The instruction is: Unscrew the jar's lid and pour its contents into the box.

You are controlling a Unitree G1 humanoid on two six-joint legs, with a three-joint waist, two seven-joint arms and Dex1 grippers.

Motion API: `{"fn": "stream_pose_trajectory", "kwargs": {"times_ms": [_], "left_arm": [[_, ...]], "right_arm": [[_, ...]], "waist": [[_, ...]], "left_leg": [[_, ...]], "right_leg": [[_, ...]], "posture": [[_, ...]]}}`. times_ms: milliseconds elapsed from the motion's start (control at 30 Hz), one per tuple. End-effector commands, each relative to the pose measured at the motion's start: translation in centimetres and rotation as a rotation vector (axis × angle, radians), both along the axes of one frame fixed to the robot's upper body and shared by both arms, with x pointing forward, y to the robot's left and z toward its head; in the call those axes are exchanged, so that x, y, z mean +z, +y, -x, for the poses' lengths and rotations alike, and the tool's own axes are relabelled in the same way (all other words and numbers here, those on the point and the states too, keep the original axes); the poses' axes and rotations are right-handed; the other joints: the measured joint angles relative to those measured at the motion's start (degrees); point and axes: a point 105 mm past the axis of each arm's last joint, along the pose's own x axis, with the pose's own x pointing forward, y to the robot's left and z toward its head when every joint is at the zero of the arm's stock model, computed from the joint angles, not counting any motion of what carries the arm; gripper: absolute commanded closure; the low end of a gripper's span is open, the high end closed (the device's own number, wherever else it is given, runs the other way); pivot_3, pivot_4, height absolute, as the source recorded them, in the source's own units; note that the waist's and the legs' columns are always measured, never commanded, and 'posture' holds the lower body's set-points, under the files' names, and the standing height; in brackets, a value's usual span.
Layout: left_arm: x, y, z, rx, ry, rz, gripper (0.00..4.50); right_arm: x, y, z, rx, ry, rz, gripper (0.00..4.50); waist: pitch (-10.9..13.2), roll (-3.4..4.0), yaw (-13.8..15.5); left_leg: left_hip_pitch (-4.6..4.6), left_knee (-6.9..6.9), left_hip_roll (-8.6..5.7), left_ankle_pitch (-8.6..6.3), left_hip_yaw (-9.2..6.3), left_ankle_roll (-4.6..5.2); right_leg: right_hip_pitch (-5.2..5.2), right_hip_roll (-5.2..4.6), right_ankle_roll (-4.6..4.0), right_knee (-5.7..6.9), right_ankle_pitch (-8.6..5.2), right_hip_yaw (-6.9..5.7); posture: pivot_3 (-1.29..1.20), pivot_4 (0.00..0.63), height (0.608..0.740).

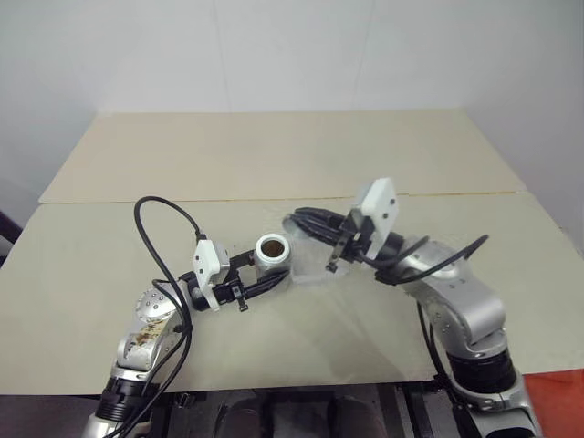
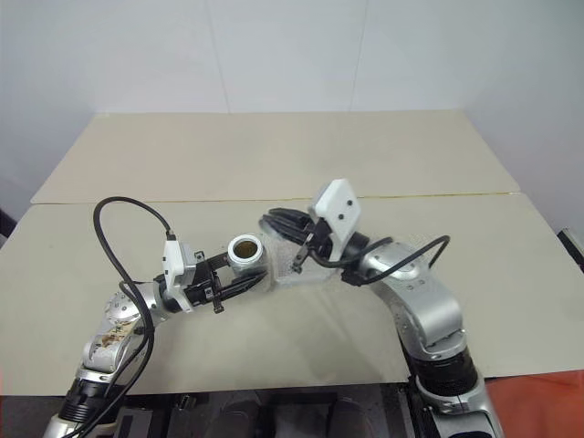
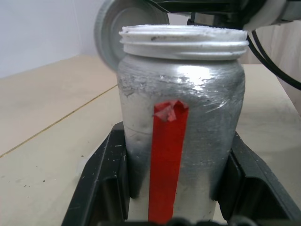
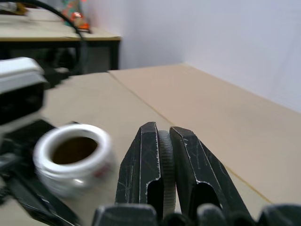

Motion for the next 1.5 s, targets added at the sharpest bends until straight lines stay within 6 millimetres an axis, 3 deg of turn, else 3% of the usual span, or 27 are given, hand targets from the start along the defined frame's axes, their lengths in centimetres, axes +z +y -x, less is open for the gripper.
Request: {"fn": "stream_pose_trajectory", "kwargs": {"times_ms": [33, 333, 400, 700, 967, 1133, 1333, 1500], "left_arm": [[1.3, -0.2, 0.2, -0.014, -0.065, 0.017, 2.54], [1.6, 0.2, -0.5, -0.002, -0.076, 0.01, 2.54], [1.7, 0.6, -0.9, 0.012, -0.083, 0.006, 2.54], [2.2, 1.6, -2.1, 0.039, -0.111, -0.002, 2.54], [2.3, 1.8, -2.6, 0.046, -0.124, -0.025, 2.54], [2.6, 2.2, -3.3, 0.063, -0.137, -0.051, 2.54], [3.1, 1.8, -4.5, 0.056, -0.156, -0.095, 2.54], [3.2, 1.5, -5.4, 0.031, -0.2, -0.162, 2.54]], "right_arm": [[0.2, -2.2, 0.4, -0.065, -0.009, 0.004, 4.23], [-5.8, -9.9, 1.7, -0.337, 0.099, 0.274, 4.23], [-6.8, -10.9, 2.1, -0.376, 0.09, 0.361, 4.23], [-8.7, -11.1, 2.8, -0.416, -0.062, 0.578, 4.23], [-10.1, -8.9, 4.4, -0.283, -0.041, 0.583, 1.75], [-9.6, -8.4, 4.7, -0.262, -0.028, 0.524, 0.04], [-7.7, -7.8, 6.2, -0.186, 0.088, 0.338, 0.01], [-6.3, -7.8, 6.7, -0.178, 0.104, 0.295, 0.01]], "waist": [[0.0, 0.0, 0.09], [0.0, 0.0, 1.18], [0.0, 0.0, 1.19], [0.0, -0.01, 1.13], [0.0, -0.02, 1.23], [0.0, -0.02, 1.22], [0.01, -0.03, 1.34], [0.01, -0.03, 1.29]], "left_leg": [[0.0, 0.0, 0.0, 0.0, -0.01, 0.0], [0.01, 0.0, -0.01, -0.03, 0.03, 0.05], [0.03, 0.01, -0.02, -0.03, 0.03, 0.05], [0.07, 0.01, -0.03, -0.02, 0.07, 0.03], [0.07, 0.05, -0.02, -0.01, 0.06, 0.02], [0.1, 0.08, -0.02, -0.02, 0.04, 0.03], [0.09, 0.1, -0.03, -0.02, -0.03, 0.04], [0.19, 0.12, -0.03, -0.06, -0.09, 0.1]], "right_leg": [[0.02, 0.0, 0.0, -0.01, 0.0, 0.0], [0.02, 0.0, 0.0, -0.1, 0.0, 0.03], [0.02, 0.0, 0.0, -0.14, 0.0, 0.05], [0.02, 0.0, 0.02, -0.17, -0.01, 0.13], [0.05, 0.0, 0.02, -0.18, -0.01, 0.11], [0.08, 0.0, 0.02, -0.18, -0.02, 0.09], [0.15, 0.0, 0.02, -0.16, -0.01, 0.02], [0.35, 0.0, 0.03, -0.16, -0.01, -0.04]], "posture": [[0.0, 0.15, 0.74], [0.0, 0.15, 0.74], [0.0, 0.15, 0.74], [0.0, 0.15, 0.74], [0.0, 0.15, 0.74], [0.0, 0.15, 0.74], [0.0, 0.15, 0.74], [0.0, 0.15, 0.74]]}}
